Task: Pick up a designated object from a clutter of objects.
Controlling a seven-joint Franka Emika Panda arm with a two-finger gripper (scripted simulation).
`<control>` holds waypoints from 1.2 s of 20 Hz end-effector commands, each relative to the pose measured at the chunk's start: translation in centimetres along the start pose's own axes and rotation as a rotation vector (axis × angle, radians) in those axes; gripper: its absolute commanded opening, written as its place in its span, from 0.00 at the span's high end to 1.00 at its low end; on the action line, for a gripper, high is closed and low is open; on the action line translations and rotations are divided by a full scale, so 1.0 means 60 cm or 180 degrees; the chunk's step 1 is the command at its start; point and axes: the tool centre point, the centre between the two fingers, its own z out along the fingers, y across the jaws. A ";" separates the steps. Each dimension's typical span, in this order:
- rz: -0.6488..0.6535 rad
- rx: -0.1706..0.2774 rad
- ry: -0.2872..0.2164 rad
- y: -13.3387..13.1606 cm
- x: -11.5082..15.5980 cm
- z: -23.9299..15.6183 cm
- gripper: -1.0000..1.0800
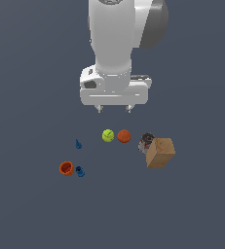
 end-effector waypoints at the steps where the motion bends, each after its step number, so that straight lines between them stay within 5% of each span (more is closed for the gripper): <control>1: 0.0018 -0.0002 0.0001 0.000 0.000 0.003 0.04; 24: 0.1109 -0.0066 0.0093 -0.043 -0.019 0.184 0.04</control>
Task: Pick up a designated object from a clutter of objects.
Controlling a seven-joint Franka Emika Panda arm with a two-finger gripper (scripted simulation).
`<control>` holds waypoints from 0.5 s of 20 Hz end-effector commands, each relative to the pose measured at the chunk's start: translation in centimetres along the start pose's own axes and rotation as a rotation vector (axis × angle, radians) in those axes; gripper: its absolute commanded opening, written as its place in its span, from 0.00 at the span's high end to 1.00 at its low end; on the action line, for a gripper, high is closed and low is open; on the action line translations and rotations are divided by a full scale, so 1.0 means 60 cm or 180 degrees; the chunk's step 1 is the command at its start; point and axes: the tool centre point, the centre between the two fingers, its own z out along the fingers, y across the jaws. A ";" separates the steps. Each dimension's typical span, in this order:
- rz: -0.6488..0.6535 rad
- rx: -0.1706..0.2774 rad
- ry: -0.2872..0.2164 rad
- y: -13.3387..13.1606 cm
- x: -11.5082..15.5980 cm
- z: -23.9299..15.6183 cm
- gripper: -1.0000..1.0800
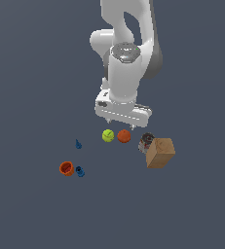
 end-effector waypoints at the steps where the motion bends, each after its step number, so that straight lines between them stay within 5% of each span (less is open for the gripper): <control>1: 0.0167 -0.0004 0.0017 -0.005 -0.009 0.026 0.04; 10: 0.0724 -0.0003 0.0067 -0.016 -0.048 0.110 0.04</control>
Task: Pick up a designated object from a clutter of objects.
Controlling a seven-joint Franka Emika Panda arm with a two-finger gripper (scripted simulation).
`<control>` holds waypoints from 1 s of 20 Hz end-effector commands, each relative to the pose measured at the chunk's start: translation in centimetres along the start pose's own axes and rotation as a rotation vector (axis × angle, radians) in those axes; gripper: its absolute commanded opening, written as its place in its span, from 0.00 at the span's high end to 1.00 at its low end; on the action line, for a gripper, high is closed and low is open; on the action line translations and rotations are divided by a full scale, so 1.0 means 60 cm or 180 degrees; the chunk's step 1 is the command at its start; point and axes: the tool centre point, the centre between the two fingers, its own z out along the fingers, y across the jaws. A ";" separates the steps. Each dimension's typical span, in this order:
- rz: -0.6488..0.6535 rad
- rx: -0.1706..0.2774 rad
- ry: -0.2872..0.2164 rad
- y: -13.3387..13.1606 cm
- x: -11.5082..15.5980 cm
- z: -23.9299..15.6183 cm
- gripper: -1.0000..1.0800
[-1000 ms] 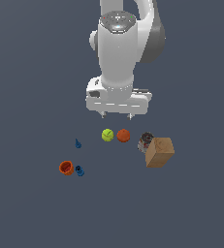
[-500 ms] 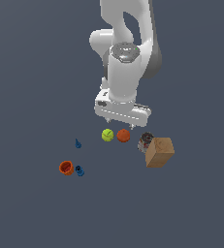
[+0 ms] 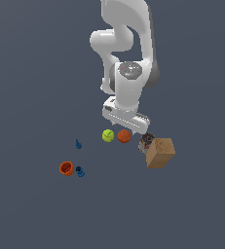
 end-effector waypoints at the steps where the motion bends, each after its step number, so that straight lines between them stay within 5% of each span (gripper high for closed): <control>1: 0.0141 0.0004 0.0014 0.000 -0.011 0.020 0.04; 20: 0.0495 0.0016 0.0038 0.002 -0.045 0.073 0.04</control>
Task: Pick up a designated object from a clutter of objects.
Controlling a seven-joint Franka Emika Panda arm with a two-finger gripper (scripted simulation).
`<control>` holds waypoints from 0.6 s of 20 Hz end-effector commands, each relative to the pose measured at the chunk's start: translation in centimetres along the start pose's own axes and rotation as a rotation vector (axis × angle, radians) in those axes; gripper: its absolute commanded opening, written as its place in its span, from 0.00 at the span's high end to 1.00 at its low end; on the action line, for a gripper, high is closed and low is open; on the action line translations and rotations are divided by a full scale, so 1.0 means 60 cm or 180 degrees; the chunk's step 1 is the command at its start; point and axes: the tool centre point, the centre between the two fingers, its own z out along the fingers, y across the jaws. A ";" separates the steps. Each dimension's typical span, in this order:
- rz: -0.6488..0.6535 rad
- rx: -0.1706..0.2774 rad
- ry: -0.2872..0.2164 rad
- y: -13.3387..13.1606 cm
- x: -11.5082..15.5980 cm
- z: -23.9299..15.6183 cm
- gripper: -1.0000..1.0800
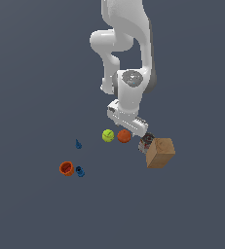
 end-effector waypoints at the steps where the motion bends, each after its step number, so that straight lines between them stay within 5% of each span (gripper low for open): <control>1: 0.0000 -0.0001 -0.0001 0.000 0.000 0.006 0.04; 12: 0.0009 0.0001 0.0001 0.001 -0.002 0.073 0.04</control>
